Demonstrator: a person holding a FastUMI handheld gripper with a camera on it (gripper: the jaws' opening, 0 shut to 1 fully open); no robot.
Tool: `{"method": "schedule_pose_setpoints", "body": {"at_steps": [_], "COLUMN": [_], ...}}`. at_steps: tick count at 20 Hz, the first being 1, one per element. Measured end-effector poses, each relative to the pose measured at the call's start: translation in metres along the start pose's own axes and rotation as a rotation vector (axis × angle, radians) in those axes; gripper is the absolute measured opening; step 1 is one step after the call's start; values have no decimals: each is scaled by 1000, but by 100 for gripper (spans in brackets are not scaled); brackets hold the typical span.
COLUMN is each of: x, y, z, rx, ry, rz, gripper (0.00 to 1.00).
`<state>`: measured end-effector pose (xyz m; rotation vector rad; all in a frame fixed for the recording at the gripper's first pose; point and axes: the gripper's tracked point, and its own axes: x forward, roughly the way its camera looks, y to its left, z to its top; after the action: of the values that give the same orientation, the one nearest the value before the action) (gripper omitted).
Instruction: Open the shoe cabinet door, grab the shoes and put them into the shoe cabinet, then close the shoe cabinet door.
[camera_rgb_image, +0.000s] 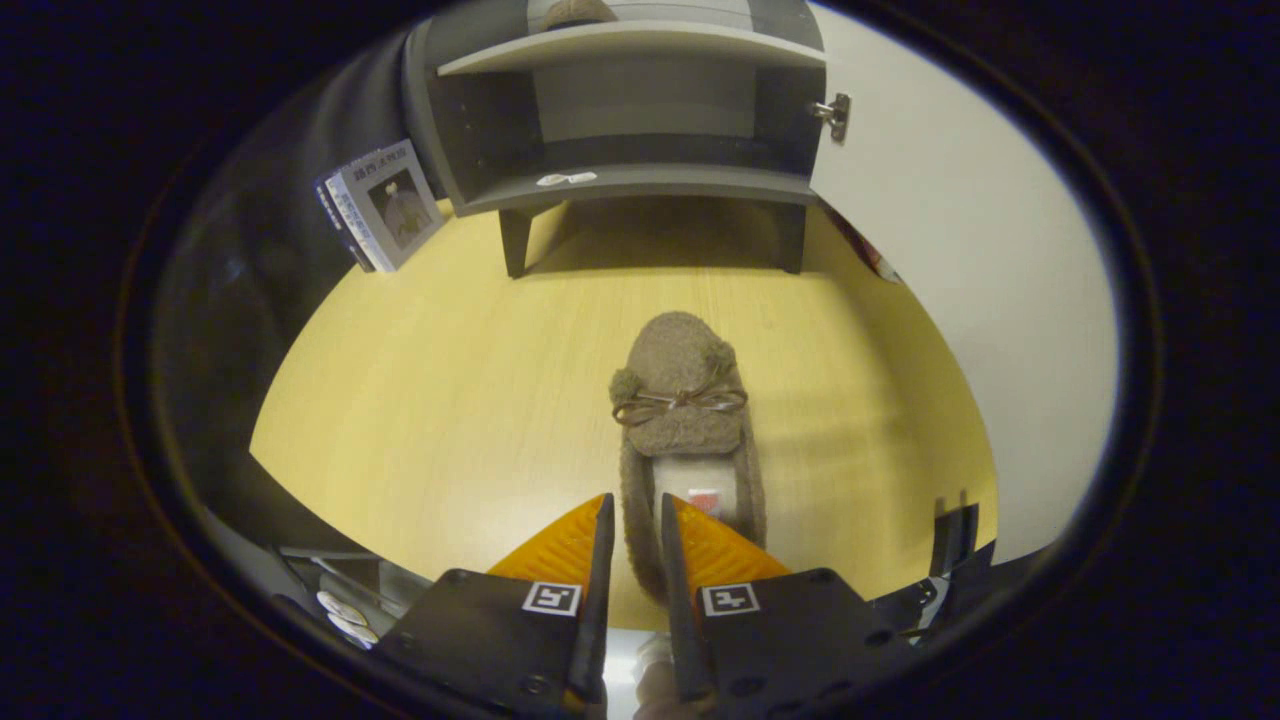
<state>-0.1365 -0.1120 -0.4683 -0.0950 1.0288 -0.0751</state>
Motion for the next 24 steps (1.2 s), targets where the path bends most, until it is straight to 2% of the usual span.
{"method": "schedule_pose_setpoints", "body": {"at_steps": [5, 10, 19, 22, 23, 24], "x": [19, 34, 50, 42, 44, 42], "y": [-2, 0, -1, 1, 1, 0], "z": [-8, 2, 6, 6, 9, 11], "rx": [-20, -46, -21, -16, -22, -27], "ry": [26, -10, -81, -87, -87, -95], "rz": [-13, -17, -25, -32, -40, -48], "gripper": [30, 29, 32, 14, 4, 4]}}
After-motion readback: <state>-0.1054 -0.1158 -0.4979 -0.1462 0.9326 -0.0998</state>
